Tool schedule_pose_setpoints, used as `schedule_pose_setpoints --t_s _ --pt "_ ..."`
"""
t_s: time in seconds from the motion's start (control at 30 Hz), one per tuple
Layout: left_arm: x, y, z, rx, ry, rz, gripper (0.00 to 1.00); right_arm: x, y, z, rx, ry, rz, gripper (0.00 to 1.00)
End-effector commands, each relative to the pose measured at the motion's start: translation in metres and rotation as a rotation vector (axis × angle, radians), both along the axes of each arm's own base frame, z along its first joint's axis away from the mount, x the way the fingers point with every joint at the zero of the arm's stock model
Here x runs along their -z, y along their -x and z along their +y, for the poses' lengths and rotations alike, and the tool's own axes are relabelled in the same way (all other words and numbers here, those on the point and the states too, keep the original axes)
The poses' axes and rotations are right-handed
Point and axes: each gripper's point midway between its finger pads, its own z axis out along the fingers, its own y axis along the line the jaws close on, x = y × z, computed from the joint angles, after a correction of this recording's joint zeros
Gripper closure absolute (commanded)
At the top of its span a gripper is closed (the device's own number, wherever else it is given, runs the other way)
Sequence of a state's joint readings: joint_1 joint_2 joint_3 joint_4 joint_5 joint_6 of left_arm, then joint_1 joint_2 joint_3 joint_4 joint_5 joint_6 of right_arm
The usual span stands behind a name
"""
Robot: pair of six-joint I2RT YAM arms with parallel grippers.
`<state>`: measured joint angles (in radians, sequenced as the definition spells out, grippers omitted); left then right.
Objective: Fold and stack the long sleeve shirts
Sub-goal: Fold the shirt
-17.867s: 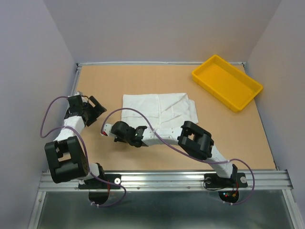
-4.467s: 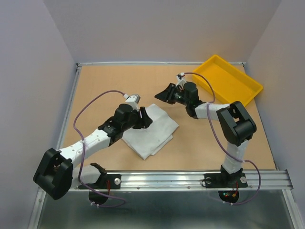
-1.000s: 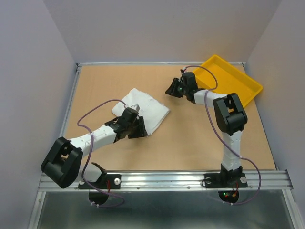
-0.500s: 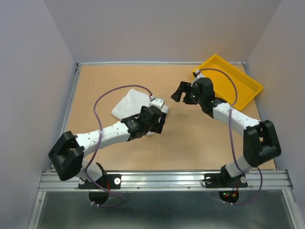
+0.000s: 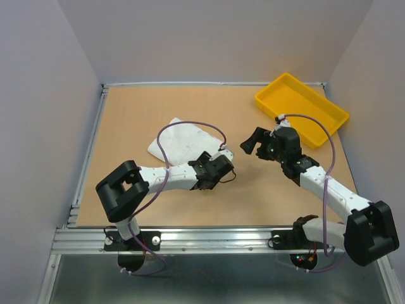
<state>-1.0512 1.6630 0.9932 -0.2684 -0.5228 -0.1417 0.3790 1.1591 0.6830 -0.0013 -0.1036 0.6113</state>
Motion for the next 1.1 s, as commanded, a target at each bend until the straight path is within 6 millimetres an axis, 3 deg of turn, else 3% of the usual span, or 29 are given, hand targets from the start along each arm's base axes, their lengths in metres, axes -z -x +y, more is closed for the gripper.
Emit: schedule_pose_setpoints --t_s 0.0,0.17,0.4,0.5,0.67,0.77,0.87,1.07 --pt "-0.001 -0.005 -0.001 0.017 -0.070 -0.010 0.28 0.005 0.004 -0.008 0.047 -0.008 0.005 0.08" --pt "0.013 0.001 0.004 0.019 -0.122 0.023 0.31 0.010 0.005 -0.009 0.052 -0.007 0.019 0.08" --pt "0.027 0.000 0.011 -0.002 -0.196 0.039 0.44 0.010 0.005 -0.007 0.052 -0.020 0.027 0.08" --pt "0.034 0.000 0.015 -0.017 -0.233 0.049 0.54 0.009 0.006 -0.007 0.054 -0.021 0.024 0.08" --pt "0.038 0.001 0.016 -0.023 -0.255 0.059 0.91 0.009 0.008 -0.008 0.066 -0.039 0.026 0.08" --pt "0.035 0.001 0.016 -0.025 -0.247 0.059 0.99 0.013 0.009 -0.010 0.107 -0.082 0.045 0.06" --pt "0.030 0.001 0.013 -0.028 -0.225 0.056 1.00 0.016 0.012 -0.005 0.136 -0.167 0.070 0.00" --pt "0.011 0.000 -0.002 -0.027 -0.130 0.063 1.00 0.022 0.015 0.023 0.066 -0.382 0.101 0.00"
